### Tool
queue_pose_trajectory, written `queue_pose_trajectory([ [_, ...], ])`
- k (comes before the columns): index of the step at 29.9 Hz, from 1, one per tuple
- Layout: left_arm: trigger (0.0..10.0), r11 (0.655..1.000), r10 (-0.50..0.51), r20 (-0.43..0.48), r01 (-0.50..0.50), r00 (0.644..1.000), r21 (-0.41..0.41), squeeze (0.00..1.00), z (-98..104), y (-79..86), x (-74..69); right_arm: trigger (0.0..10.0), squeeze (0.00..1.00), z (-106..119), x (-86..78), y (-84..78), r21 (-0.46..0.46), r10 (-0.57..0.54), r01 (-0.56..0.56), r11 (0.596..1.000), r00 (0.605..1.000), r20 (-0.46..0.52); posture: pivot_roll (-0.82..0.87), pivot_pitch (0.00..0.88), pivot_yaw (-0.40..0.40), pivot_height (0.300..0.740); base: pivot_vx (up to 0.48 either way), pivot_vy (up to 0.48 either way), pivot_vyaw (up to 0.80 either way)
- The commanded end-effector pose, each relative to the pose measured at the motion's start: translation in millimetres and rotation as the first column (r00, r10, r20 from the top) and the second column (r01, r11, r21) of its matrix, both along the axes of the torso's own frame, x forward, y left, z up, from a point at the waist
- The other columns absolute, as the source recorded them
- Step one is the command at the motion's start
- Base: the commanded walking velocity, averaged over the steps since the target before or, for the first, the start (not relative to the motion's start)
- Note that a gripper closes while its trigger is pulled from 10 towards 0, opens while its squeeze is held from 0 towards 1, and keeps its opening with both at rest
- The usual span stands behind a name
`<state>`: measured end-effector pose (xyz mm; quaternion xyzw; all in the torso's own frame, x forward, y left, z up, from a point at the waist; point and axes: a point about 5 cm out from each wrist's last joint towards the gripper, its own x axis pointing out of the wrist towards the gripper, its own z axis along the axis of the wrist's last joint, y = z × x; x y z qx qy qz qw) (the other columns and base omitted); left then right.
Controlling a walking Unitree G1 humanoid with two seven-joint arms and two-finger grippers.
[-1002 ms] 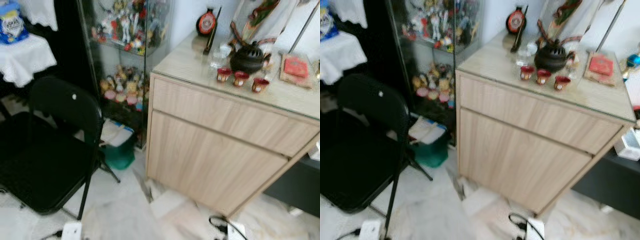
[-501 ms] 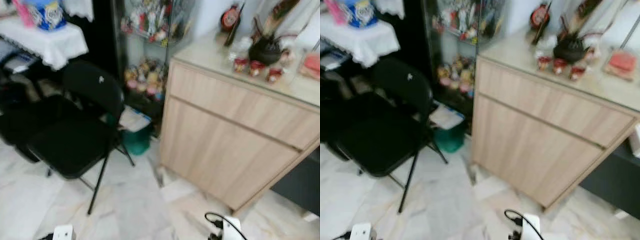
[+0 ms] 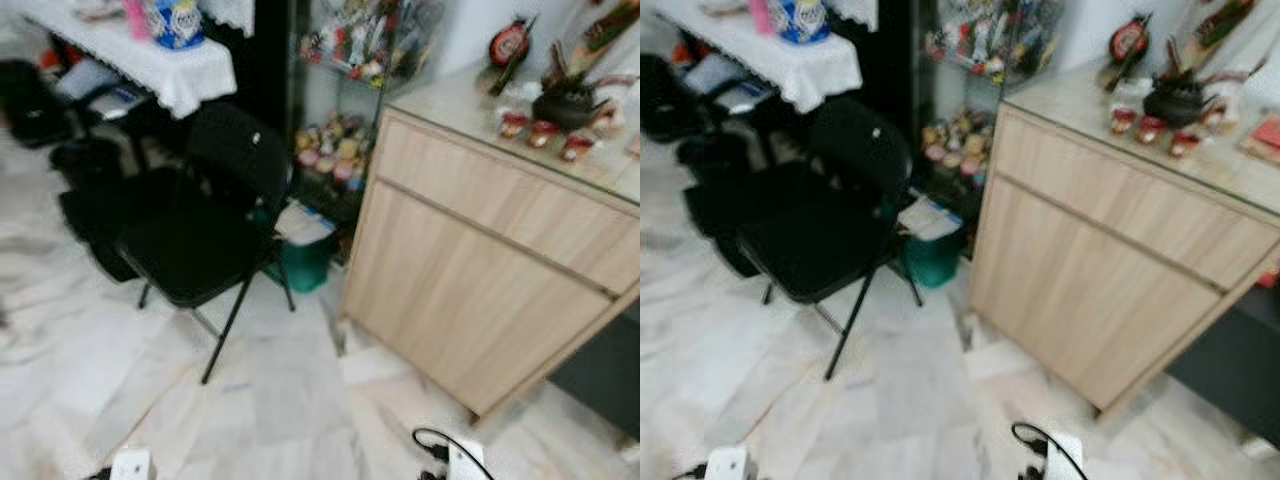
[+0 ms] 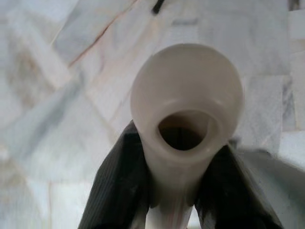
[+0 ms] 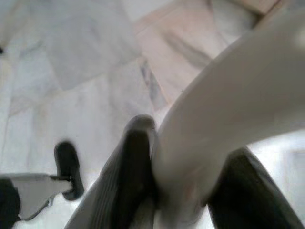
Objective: Sweep floor
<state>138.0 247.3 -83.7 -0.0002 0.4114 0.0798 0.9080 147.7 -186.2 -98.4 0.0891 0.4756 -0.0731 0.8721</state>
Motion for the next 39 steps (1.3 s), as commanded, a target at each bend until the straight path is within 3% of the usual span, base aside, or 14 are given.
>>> queue_pose_trajectory([
  [1, 10.0, 1.000, 0.011, -0.032, -0.011, 0.999, -0.008, 0.00, -3.2, -0.8, -5.7, 10.0, 0.00, -1.5, -2.7, 3.1, 0.002, 0.025, -0.025, 1.000, 1.000, -0.015, 0.00, 0.000, -0.108, 0.740, -0.262, 0.000, 0.80],
  [9, 10.0, 1.000, 0.018, -0.038, -0.018, 0.999, 0.000, 0.00, -1.9, 5.6, -6.6, 10.0, 0.00, -1.4, -2.9, 2.3, -0.001, 0.035, -0.036, 0.999, 0.999, -0.015, 0.00, 0.000, -0.111, 0.740, -0.263, 0.000, 0.80],
  [19, 10.0, 0.999, 0.041, -0.042, -0.040, 0.998, 0.026, 0.00, 1.1, 17.7, -8.6, 10.0, 0.00, -1.2, -2.2, 2.8, 0.000, 0.046, -0.046, 0.999, 0.999, -0.014, 0.00, 0.000, -0.112, 0.740, 0.000, 0.000, 0.80],
  [33, 10.0, 0.998, 0.069, -0.041, -0.069, 0.997, 0.006, 0.00, -2.4, 2.2, -2.5, 10.0, 0.00, -0.8, -1.0, 2.8, 0.000, 0.062, -0.062, 0.998, 0.998, -0.016, 0.02, 0.000, -0.121, 0.740, 0.000, 0.000, 0.80],
  [39, 10.0, 0.997, 0.078, -0.049, -0.077, 0.996, 0.022, 0.00, 0.3, 20.3, -12.3, 10.0, 0.00, -0.9, 0.6, 8.4, 0.008, 0.071, -0.071, 0.997, 0.997, -0.014, 0.04, 0.000, -0.096, 0.740, 0.000, 0.000, 0.80],
])
